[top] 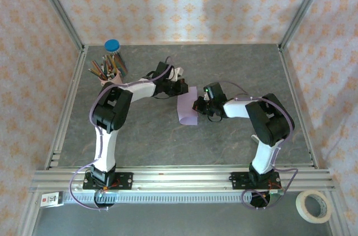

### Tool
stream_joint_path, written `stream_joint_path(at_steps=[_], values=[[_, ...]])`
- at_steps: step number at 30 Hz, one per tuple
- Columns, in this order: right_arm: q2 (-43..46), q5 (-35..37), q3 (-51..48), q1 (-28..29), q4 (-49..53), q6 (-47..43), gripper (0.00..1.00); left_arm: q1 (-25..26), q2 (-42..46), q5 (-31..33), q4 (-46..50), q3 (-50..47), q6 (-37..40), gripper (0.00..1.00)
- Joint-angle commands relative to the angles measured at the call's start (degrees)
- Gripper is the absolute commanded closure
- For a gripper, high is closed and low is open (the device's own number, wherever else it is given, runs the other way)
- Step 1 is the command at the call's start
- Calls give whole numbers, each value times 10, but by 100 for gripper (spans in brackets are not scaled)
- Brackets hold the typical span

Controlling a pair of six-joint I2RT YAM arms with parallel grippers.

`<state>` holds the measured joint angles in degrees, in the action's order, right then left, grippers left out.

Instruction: Fold a paper plane with a square sheet of paper (pick it up from the middle)

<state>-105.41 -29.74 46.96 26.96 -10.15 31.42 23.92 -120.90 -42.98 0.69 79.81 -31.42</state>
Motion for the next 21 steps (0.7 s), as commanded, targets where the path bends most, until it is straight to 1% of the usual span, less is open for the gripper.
stream_joint_path(at_steps=[1, 8, 16, 21], values=[[-91, 143, -70, -4, 193, -11, 97, -10, -37, 26, 32, 27, 2, 100], [-91, 145, -73, -4, 190, -9, 98, -27, -71, 31, 31, 51, -7, 100], [-90, 144, -80, -4, 186, -4, 97, -57, -80, 45, 16, 39, 3, 100], [-88, 144, -81, -4, 183, -2, 98, -72, -75, 55, 52, 71, 22, 100]])
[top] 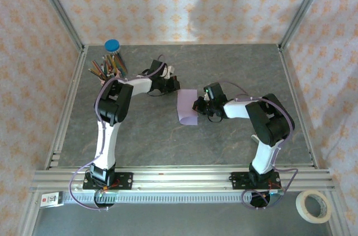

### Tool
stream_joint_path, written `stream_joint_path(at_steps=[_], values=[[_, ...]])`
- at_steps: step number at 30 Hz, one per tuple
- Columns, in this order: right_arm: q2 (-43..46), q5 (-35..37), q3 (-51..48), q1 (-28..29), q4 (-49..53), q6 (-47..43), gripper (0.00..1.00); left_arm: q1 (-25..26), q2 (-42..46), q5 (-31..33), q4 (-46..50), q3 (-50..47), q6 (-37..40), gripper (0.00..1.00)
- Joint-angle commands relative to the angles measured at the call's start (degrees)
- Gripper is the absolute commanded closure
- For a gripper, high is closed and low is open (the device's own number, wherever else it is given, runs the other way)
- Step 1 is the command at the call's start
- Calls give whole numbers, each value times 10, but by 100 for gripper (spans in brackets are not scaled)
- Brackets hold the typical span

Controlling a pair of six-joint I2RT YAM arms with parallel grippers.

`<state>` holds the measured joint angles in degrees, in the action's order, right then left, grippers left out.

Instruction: Fold a paper plane with a square sheet of paper (pick it up from the middle)

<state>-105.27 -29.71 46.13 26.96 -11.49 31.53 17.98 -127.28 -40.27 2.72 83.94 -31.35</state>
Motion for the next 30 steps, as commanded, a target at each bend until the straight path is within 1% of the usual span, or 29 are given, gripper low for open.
stream_joint_path(at_steps=[1, 3, 6, 9, 14, 17, 23, 26, 30], values=[[-89, 143, -73, -4, 196, -2, 97, -12, -6, 31, 40, 36, 25, 100], [-88, 143, -72, -4, 196, -2, 97, -10, 14, 25, 42, 38, 22, 100], [-88, 142, -72, -4, 194, 0, 98, 0, 52, 14, 28, 12, 2, 100], [-88, 139, -73, -4, 191, 3, 97, 20, 94, 14, 4, -37, -33, 100], [-88, 135, -75, -4, 190, 0, 98, 58, 149, 5, -61, -137, -112, 100], [-88, 134, -74, -4, 193, -4, 98, 69, 163, 0, -69, -166, -135, 100], [-89, 133, -73, -4, 191, -5, 98, 91, 163, -12, -63, -198, -148, 100], [-89, 132, -73, -4, 189, -3, 98, 96, 164, -20, -78, -222, -160, 100], [-89, 133, -72, -4, 189, -3, 98, 99, 166, -17, -79, -240, -157, 100]])
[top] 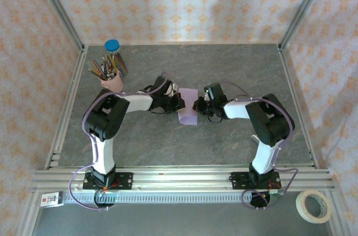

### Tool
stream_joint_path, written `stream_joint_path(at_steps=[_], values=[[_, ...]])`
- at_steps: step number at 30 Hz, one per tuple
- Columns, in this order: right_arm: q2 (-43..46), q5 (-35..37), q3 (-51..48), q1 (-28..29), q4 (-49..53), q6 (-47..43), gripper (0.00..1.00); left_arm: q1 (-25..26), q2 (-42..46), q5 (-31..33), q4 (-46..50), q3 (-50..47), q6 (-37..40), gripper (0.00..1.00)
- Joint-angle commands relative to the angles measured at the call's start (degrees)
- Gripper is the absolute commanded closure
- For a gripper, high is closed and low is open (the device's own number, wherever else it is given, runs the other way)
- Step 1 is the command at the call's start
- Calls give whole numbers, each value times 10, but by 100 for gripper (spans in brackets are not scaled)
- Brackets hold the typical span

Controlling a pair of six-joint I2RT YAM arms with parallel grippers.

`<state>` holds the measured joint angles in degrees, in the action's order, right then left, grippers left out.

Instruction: Fold a paper plane with a square sheet of paper (pick it up from the middle)

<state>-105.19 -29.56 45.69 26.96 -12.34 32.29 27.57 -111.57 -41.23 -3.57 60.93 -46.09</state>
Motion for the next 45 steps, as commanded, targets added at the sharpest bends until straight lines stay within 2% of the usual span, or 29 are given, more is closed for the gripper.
stream_joint_path(at_steps=[1, 9, 13, 19, 24, 31, 38, 42, 45], values=[[-90, 131, -67, -4, 198, -10, 98, 3, 8, -2, -9, -11, -8, 100], [-92, 139, -69, -4, 200, -11, 97, -4, 5, 77, 77, -22, 42, 100], [-90, 145, -70, -4, 202, -11, 98, -25, 18, 87, 77, -57, 58, 100], [-88, 145, -70, -4, 200, -10, 98, -34, 95, 82, 69, -75, 82, 100], [-89, 147, -73, -4, 195, -11, 97, -4, 128, 45, 12, -60, 47, 100], [-91, 144, -79, -4, 185, -8, 98, 33, 67, 38, -32, -57, -8, 100], [-90, 150, -80, -4, 186, -8, 98, 27, 52, 98, 11, -92, 0, 100], [-90, 152, -80, -4, 186, -8, 98, 14, 66, 123, 30, -119, -3, 100], [-90, 153, -79, -4, 185, -8, 98, 9, 87, 165, 60, -126, 6, 100]])
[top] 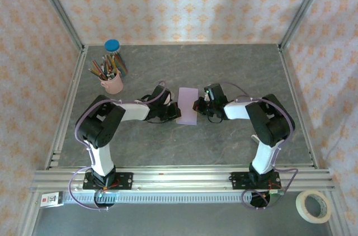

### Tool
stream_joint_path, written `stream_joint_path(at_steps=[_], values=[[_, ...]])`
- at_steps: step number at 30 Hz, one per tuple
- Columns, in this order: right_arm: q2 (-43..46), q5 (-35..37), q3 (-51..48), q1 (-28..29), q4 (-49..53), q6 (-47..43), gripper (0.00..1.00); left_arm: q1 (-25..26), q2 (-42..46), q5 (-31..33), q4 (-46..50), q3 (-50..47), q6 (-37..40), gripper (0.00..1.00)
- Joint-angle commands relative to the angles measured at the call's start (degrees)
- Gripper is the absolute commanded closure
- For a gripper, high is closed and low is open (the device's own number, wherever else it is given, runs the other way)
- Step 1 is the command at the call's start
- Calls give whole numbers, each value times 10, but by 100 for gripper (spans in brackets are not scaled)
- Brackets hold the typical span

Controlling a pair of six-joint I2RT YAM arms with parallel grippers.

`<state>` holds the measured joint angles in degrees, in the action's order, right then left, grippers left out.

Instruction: Fold a paper plane with a square sheet of paper (pick it up from the middle)

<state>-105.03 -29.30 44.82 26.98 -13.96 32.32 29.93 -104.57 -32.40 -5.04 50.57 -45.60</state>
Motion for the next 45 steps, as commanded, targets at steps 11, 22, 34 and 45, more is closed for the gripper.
stream_joint_path(at_steps=[11, 22, 34, 45], values=[[-93, 151, -69, -3, 203, -8, 98, 21, 51, 4, 18, 23, 9, 100], [-94, 152, -68, -3, 204, -8, 98, 29, 4, 9, 33, -2, -5, 100], [-100, 157, -43, -3, 207, -4, 98, 14, 27, 47, 64, -92, 5, 100], [-73, 122, -16, 17, 200, -32, 99, -18, 154, 52, 103, -80, 42, 100]])
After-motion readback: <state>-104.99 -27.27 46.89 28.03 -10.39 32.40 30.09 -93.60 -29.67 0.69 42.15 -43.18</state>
